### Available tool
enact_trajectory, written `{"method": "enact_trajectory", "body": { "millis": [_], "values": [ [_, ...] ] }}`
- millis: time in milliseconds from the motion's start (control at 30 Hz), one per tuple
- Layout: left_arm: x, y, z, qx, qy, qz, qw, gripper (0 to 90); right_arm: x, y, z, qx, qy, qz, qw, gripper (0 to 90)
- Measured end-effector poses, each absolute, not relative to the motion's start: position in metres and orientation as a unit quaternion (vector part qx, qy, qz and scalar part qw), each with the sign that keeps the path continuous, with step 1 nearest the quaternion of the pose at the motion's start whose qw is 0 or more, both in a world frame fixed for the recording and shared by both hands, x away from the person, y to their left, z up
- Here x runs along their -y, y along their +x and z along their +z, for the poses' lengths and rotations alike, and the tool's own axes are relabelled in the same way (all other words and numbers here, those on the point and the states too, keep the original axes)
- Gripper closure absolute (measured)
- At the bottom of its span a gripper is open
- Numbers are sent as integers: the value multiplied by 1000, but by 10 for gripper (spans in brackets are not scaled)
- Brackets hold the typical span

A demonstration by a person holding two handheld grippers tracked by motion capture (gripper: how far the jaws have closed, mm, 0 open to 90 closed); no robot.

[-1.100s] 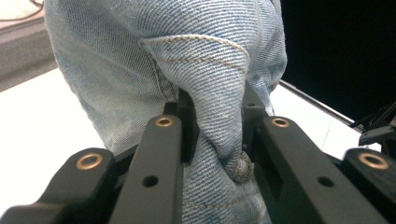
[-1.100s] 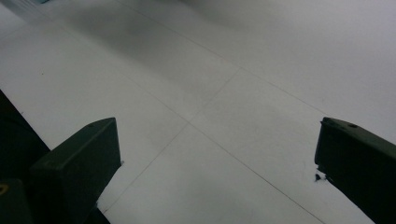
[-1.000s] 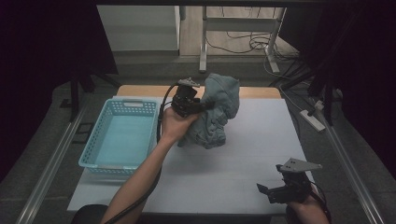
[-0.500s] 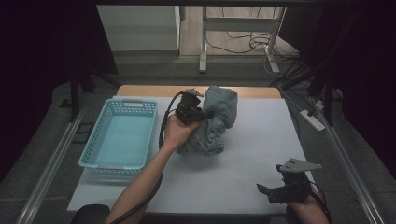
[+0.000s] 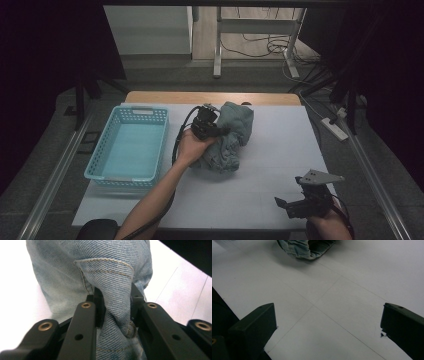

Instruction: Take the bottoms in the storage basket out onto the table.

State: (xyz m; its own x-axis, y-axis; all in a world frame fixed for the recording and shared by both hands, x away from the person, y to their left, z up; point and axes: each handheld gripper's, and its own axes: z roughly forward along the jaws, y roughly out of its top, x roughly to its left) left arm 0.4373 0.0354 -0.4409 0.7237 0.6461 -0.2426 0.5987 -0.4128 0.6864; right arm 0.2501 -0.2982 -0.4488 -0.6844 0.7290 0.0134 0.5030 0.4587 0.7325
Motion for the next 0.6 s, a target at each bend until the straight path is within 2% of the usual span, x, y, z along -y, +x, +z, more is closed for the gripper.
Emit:
{"method": "enact_trajectory", "body": {
  "millis": [600],
  "values": [
    [-28, 439, -474, -363, 858, 22, 362, 689, 297, 250, -449, -843, 364, 366, 154, 7]
  ]
}}
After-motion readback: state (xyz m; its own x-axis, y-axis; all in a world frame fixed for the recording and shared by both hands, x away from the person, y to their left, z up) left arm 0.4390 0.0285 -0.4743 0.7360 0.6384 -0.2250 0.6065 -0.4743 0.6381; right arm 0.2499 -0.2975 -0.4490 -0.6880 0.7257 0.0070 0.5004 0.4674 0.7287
